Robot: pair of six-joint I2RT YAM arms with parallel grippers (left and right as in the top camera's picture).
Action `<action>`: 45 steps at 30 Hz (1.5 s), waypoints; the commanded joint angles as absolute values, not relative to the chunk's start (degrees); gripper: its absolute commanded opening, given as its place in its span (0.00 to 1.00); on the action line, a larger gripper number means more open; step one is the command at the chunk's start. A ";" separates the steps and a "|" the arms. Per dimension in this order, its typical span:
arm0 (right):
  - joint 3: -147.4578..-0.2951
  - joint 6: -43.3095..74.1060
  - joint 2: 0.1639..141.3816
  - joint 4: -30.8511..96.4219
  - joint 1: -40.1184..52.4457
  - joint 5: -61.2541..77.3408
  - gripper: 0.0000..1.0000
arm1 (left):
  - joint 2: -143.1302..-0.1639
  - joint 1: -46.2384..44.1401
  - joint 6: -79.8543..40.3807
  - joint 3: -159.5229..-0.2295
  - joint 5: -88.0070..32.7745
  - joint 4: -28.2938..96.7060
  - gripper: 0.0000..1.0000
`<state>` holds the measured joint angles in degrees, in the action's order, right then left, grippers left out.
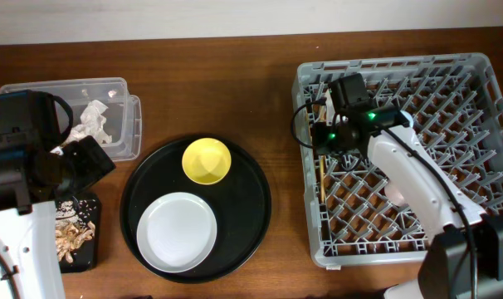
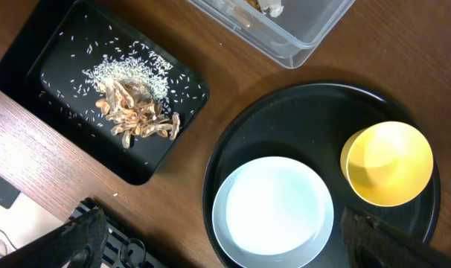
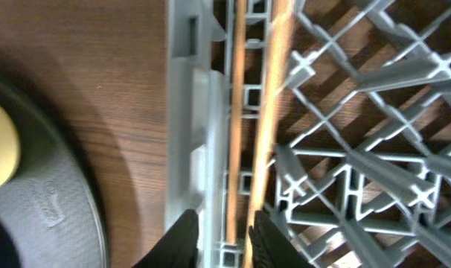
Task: Sort waste into correct bins and load items into the dishwasher rack
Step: 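Carry the second chopstick into the rack's left side and release, then move the right gripper to the yellow bowl and grasp its rim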
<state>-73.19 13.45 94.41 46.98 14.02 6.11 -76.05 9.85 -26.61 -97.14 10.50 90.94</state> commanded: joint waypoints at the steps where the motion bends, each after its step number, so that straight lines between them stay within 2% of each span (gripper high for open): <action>1: -74.39 13.54 90.50 47.42 13.89 8.54 0.33 | -75.35 10.20 -27.14 -97.76 10.31 90.98 0.99; 8: -74.39 13.78 85.45 48.25 17.04 15.99 0.33 | -75.35 10.20 -27.14 -97.76 10.31 90.98 0.99; 13: -74.39 17.39 82.61 47.31 28.97 16.10 0.34 | -75.35 10.20 -27.14 -97.76 10.31 90.98 0.99; 14: -74.39 19.38 82.91 45.58 36.88 14.20 0.40 | -75.35 10.20 -27.14 -97.76 10.31 90.98 0.99; 16: -74.37 20.56 83.37 44.53 41.71 11.75 0.46 | -75.35 10.20 -27.14 -97.76 10.31 90.98 0.99; 20: -74.37 24.56 84.62 42.09 53.30 2.74 0.71 | -75.35 10.20 -27.14 -97.76 10.31 90.98 0.99; 21: -74.37 25.91 84.77 41.56 55.81 0.58 0.73 | -75.35 10.20 -27.14 -97.76 10.31 90.98 0.99; 26: -74.37 29.52 84.79 39.55 62.85 -4.80 0.79 | -75.35 10.20 -27.14 -97.76 10.31 90.98 0.99; 28: -74.37 29.74 84.79 38.98 64.25 -6.22 0.96 | -75.35 10.20 -27.14 -97.76 10.31 90.98 0.99; 29: -74.37 30.74 84.79 39.03 64.55 -7.05 1.00 | -75.35 10.20 -27.14 -97.76 10.31 90.98 0.99; 45: -74.37 31.81 84.82 31.55 62.89 -11.64 0.98 | -75.35 10.20 -27.14 -97.76 10.31 90.98 0.99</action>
